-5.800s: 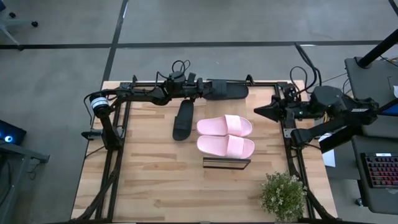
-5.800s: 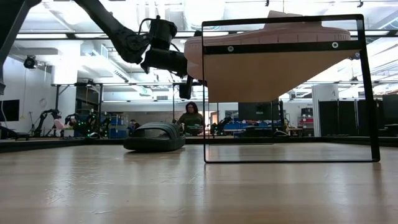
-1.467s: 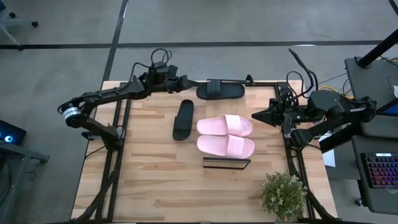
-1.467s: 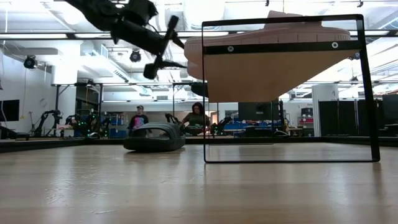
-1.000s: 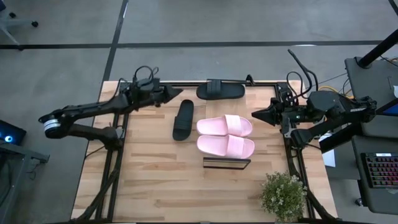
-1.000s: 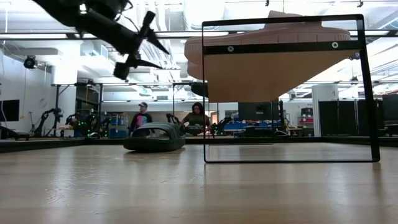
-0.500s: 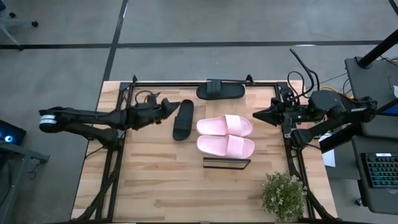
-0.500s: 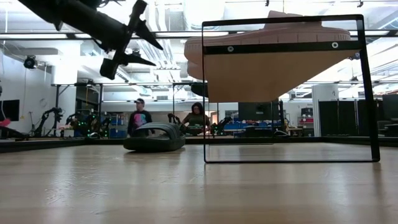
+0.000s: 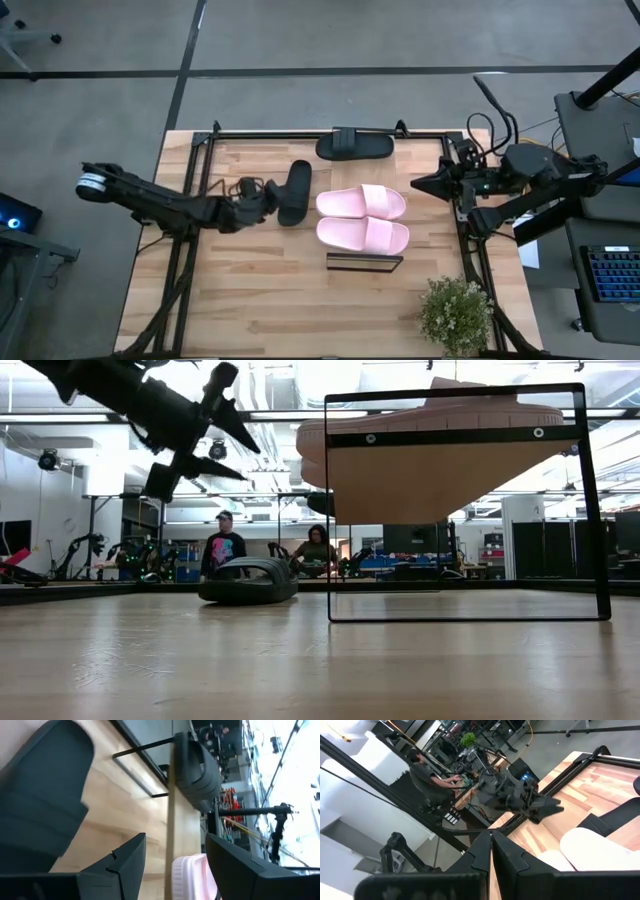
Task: Pick and place slides into the shelf
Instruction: Put the black slipper on the shelf
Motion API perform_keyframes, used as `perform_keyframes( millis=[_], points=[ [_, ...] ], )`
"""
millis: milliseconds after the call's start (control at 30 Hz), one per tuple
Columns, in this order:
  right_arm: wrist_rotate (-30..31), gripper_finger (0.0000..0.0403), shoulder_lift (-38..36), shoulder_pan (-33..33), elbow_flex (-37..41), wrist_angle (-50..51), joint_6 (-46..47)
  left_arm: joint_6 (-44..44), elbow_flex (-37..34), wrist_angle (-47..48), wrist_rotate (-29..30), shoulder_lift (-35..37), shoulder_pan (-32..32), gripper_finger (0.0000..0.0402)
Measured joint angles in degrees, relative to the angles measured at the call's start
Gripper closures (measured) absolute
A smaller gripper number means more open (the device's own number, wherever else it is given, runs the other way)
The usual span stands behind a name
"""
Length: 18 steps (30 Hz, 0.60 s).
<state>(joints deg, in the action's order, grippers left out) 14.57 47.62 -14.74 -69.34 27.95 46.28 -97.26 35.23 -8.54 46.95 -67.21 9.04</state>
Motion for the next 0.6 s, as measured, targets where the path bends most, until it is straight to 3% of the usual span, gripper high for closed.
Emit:
perform_keyframes(
  millis=[333,600],
  points=[
    [0.0,0.0394,-1.8,0.0,0.0,0.3,0.1,-12.2,0.0,0.0,4.5,-7.9,6.4,0.0212],
    [-0.1,0.0394,-2.3,0.0,-0.1,0.2,0.1,-20.9,-0.2,0.0,4.8,-13.2,8.8,0.0212]
  ],
)
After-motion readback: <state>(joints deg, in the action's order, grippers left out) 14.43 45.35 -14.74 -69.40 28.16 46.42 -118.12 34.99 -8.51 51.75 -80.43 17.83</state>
